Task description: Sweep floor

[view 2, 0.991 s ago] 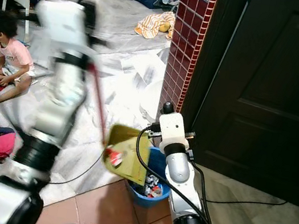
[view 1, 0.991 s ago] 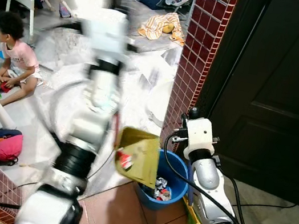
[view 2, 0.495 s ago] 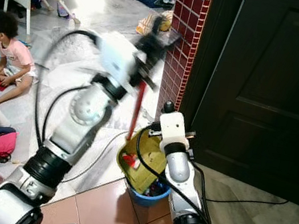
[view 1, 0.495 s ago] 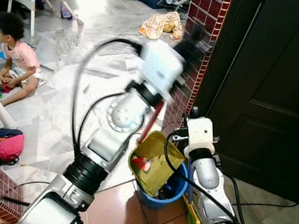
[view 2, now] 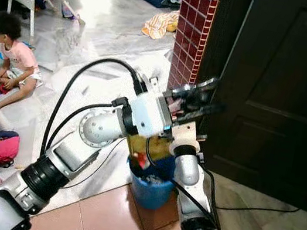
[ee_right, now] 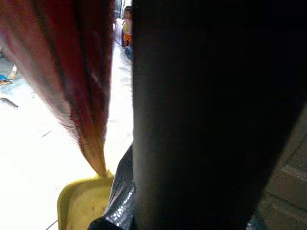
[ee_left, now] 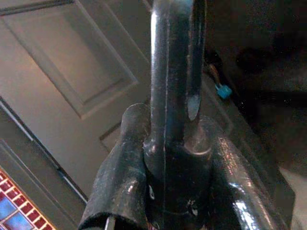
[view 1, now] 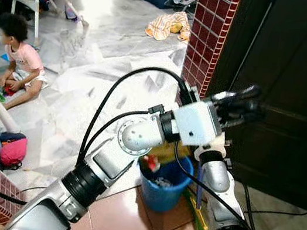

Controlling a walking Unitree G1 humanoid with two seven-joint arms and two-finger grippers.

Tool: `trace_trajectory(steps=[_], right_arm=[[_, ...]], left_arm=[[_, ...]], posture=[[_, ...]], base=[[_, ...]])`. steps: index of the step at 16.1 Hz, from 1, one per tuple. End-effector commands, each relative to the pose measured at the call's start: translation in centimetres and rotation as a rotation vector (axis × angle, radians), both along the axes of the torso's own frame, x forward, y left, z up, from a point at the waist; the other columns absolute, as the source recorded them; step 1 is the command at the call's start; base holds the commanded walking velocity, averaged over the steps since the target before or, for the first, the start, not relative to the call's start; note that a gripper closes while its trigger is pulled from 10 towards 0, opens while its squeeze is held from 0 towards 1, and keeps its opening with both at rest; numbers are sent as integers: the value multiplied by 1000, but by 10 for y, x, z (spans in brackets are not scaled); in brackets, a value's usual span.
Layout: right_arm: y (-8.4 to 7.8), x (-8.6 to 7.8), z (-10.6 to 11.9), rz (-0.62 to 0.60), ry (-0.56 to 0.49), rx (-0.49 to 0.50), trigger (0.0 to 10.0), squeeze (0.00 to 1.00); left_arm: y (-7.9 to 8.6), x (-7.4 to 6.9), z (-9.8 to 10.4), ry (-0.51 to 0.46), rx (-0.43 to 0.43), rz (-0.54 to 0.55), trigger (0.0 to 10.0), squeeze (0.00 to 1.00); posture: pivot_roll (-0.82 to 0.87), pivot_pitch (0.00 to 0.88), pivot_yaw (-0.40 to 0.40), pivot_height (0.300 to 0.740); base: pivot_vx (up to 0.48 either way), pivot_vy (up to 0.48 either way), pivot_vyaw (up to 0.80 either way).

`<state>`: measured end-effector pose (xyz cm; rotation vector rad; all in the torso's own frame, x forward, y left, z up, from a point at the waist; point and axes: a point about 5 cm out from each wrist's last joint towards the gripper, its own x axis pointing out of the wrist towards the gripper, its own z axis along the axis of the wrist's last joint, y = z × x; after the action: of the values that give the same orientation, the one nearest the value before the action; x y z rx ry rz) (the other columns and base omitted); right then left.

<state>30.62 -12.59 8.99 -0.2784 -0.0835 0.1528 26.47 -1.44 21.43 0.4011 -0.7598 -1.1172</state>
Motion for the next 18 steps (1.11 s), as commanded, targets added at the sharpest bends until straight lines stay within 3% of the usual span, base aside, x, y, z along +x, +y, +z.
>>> trace_trajectory(steps=[1,10,18], right_arm=[[8,4,6,37,-26,-35,10000,0],[8,6,6,40,-29,-41,10000,0],[8,9,5,34,-27,-44,10000,0]], left_arm=[[-6,-5,-11,-81,150,-40,10000,0],[-7,-6,6,44,-1,-34,10000,0],[7,-2,22,65,17,-24,10000,0]], posture=[[-71,0,61,740],[-67,0,57,740],[-50,0,54,740]], base=[[0,0,0],[0,0,0],[0,0,0]])
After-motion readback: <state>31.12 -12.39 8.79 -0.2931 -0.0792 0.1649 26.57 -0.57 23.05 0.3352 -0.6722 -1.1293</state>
